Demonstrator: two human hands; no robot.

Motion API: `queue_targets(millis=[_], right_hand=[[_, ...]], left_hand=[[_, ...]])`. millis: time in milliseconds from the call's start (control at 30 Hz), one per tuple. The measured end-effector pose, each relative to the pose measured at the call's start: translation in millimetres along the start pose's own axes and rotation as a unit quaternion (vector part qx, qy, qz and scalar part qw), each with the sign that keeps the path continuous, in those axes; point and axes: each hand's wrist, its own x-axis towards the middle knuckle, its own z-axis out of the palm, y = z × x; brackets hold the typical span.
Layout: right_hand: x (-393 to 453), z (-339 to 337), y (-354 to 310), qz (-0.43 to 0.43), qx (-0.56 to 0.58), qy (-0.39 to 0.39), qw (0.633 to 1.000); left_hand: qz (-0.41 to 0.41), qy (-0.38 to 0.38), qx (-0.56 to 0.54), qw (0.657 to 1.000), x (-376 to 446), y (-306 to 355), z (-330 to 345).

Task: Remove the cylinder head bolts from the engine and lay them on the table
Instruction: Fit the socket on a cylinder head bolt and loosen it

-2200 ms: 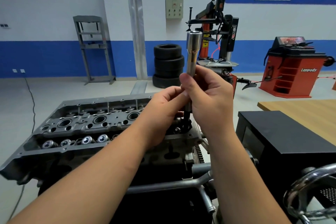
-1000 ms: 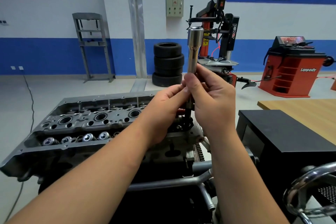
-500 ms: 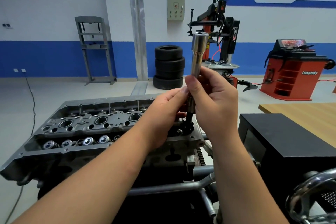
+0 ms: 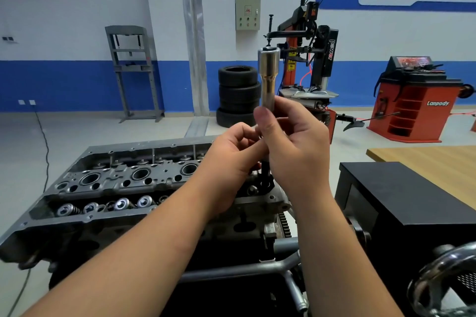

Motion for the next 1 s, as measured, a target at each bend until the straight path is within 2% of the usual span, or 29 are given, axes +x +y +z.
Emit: queue_targets(millis=[133,267,400,633,767,1000], right_hand=[[1,-4,-1,-0.032,-0.028,0.002,0.999],[-1,-7,-1,-0.008,0.007,-0.001,1.000],[-7,0,-4,0.030,0.047,0.023,0.998],[-4,13,-13,0.083,0.109,0.108,0.985],[-7,11,-8,0.040,0.088,0.095,0.991],[1,4,0,0.028,0.099,0.054,0.993]], left_hand=[[-0.010,-0.037,0.020,0.999,1,-1,-1],[-0.020,-0.071,0.021,0.997,2,0,0],[-0.019,-0.053,0.024,0.998,0,4,2],[-0.017,-0.027,0.031,0.999,-4,9,4],[-0.021,-0.035,0.020,0.999,-5,10,3],[-0.033,-0.048,0.032,0.998,-3,9,5]])
